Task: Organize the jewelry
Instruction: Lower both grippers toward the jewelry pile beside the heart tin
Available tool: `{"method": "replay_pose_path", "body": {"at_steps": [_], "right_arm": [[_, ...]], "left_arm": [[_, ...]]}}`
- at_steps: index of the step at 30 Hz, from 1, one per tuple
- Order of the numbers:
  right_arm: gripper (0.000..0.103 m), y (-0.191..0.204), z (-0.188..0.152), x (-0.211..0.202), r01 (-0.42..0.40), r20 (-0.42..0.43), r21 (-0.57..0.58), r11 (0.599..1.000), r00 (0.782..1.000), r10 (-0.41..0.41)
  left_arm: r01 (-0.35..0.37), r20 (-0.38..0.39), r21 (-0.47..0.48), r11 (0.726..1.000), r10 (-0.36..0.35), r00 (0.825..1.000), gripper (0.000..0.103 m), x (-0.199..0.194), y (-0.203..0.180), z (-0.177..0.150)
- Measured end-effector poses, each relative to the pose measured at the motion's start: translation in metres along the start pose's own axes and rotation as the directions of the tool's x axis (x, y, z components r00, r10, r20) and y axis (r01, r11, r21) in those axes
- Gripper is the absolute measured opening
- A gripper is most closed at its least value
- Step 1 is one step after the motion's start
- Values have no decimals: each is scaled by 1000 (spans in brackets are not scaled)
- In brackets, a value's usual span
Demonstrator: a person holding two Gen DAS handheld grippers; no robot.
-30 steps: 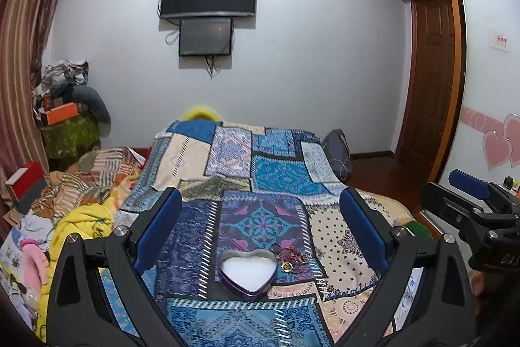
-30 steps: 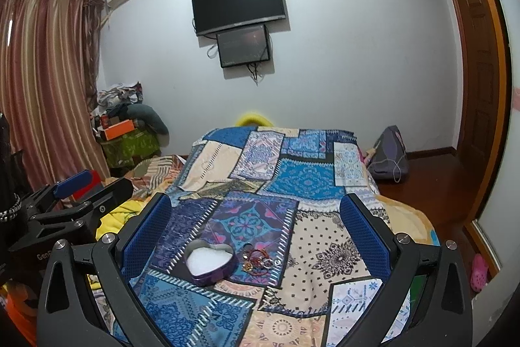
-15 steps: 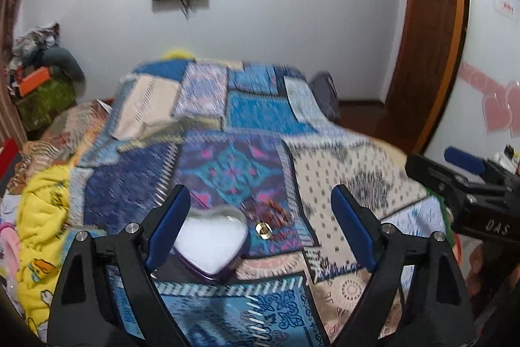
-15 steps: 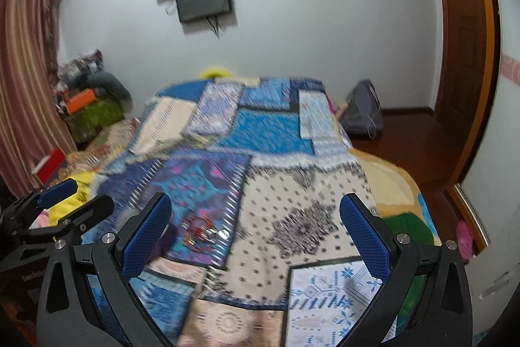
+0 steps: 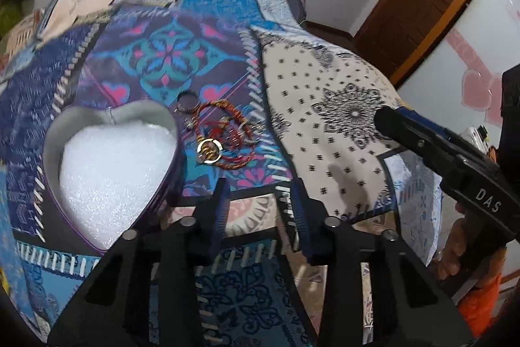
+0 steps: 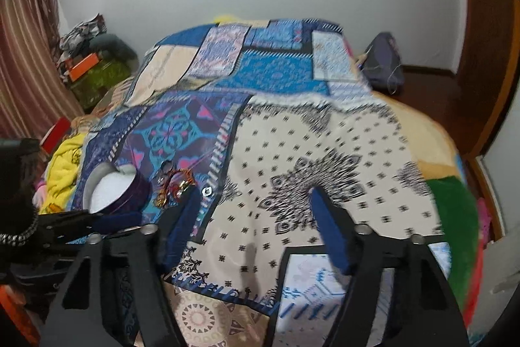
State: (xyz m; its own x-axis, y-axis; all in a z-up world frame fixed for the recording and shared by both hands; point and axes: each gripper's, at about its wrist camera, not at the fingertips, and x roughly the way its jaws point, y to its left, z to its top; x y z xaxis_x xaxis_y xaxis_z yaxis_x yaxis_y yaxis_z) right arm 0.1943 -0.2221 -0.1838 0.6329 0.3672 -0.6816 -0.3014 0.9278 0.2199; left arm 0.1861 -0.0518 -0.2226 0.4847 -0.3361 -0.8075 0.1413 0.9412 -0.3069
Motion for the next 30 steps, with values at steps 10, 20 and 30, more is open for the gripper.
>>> {"method": "replay_pose_path", "body": {"at_steps": [10,20,30], "right_arm": [[36,13,-5,37,-110,-95,-42,993,990,105],[28,20,-6,59,-164,-160,-56,985,975,153],[28,25,-3,72,-199,-199,-47,979,962,186]], "left_arm": [[-128,6,27,991,128,992,31,4,17,10],[-131,-19,77,988,133,991,31,17,22,19],[-146,0,129,981,147,989,18,25,16,19]]}}
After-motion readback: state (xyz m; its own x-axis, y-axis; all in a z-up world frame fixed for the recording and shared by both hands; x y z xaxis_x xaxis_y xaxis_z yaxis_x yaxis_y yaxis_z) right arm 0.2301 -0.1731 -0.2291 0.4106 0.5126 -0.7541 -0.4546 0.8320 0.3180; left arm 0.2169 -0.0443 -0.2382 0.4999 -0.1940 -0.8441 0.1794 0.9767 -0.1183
